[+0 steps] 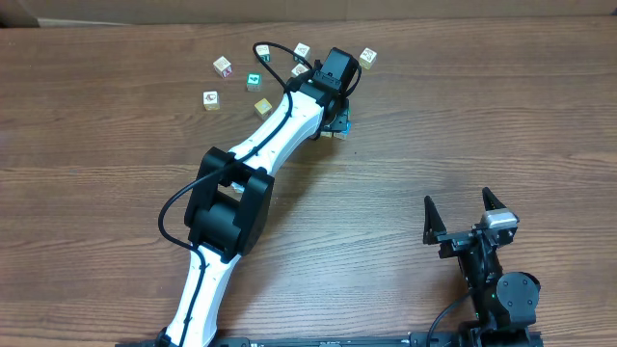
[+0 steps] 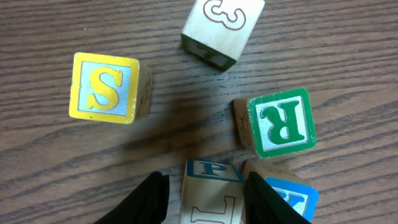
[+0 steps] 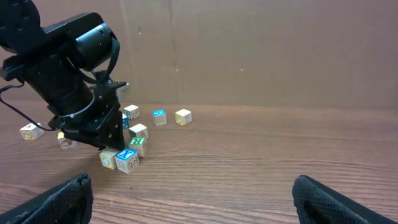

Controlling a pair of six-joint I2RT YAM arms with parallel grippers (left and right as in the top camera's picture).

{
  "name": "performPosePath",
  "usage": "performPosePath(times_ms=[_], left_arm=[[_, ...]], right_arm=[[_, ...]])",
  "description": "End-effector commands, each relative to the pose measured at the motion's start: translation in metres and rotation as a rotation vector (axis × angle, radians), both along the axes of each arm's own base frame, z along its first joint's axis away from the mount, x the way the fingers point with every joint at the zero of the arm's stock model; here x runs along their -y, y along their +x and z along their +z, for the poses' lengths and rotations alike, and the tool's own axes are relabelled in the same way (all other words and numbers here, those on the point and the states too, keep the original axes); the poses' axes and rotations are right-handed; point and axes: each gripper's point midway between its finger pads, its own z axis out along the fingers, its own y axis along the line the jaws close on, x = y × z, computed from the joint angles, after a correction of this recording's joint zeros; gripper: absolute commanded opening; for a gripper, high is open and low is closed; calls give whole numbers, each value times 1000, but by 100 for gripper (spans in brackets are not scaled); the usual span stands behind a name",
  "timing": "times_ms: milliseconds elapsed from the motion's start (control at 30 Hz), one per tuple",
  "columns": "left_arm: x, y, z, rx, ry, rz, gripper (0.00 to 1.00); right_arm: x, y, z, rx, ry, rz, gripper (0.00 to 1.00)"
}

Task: Form a tower

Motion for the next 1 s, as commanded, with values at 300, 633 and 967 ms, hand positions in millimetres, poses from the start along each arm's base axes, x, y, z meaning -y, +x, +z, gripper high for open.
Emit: performPosePath(times_ms=[300, 633, 967], left_arm=[[-17, -6, -8, -29, 73, -17, 35], [-17, -8, -9, -38, 80, -34, 26], [-18, -11, -10, -49, 85, -33, 32]], right_arm=[[0, 0, -3, -1, -2, -4, 100], [0, 0, -3, -1, -2, -4, 100], [0, 0, -3, -1, -2, -4, 100]])
